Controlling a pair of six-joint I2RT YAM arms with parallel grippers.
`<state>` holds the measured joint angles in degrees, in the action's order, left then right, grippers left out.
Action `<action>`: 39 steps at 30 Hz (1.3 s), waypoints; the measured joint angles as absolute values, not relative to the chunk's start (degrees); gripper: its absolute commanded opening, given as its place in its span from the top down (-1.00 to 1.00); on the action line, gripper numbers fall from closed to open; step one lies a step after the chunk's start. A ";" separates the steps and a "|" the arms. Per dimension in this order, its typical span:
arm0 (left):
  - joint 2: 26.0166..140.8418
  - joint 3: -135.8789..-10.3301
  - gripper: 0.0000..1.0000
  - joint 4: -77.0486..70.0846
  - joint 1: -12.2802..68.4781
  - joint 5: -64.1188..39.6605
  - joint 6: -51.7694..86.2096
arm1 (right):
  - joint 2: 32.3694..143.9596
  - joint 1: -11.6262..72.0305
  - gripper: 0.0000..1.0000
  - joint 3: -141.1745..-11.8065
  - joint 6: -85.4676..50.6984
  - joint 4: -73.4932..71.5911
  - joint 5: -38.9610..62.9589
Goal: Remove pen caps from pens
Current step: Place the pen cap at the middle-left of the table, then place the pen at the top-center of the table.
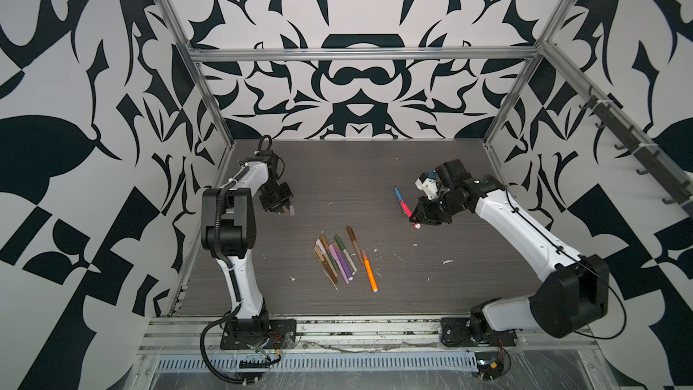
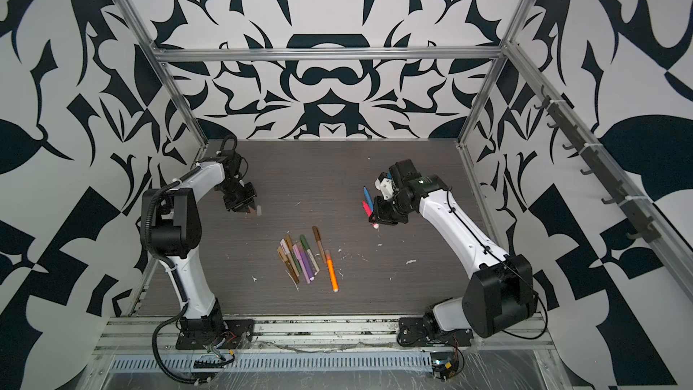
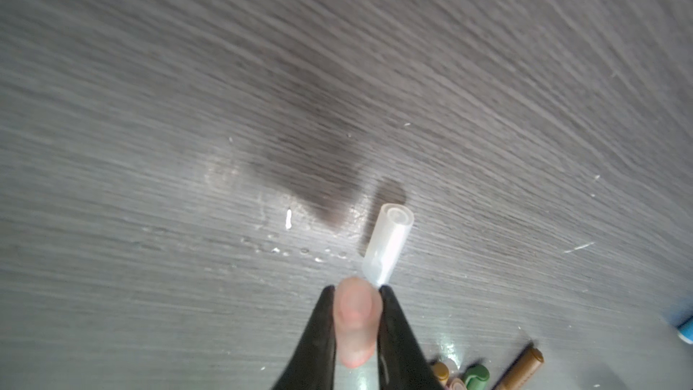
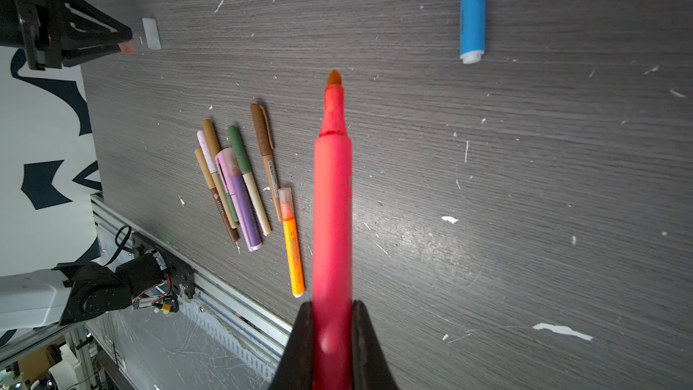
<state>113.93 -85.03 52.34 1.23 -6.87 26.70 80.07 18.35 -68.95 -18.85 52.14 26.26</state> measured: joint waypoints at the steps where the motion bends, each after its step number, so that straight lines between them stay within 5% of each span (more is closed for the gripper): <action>1: 113.93 -84.97 0.46 52.21 1.23 -6.94 26.70 | 80.07 18.35 1.00 -68.95 -18.85 52.16 26.26; 18: 111.66 -81.06 0.18 50.35 0.32 -10.31 28.32 | 96.44 11.29 1.00 -79.53 -14.90 50.83 18.09; 39: 94.43 -75.81 0.19 42.94 0.10 -21.10 40.47 | 118.24 10.87 1.00 -89.17 -4.86 40.77 17.34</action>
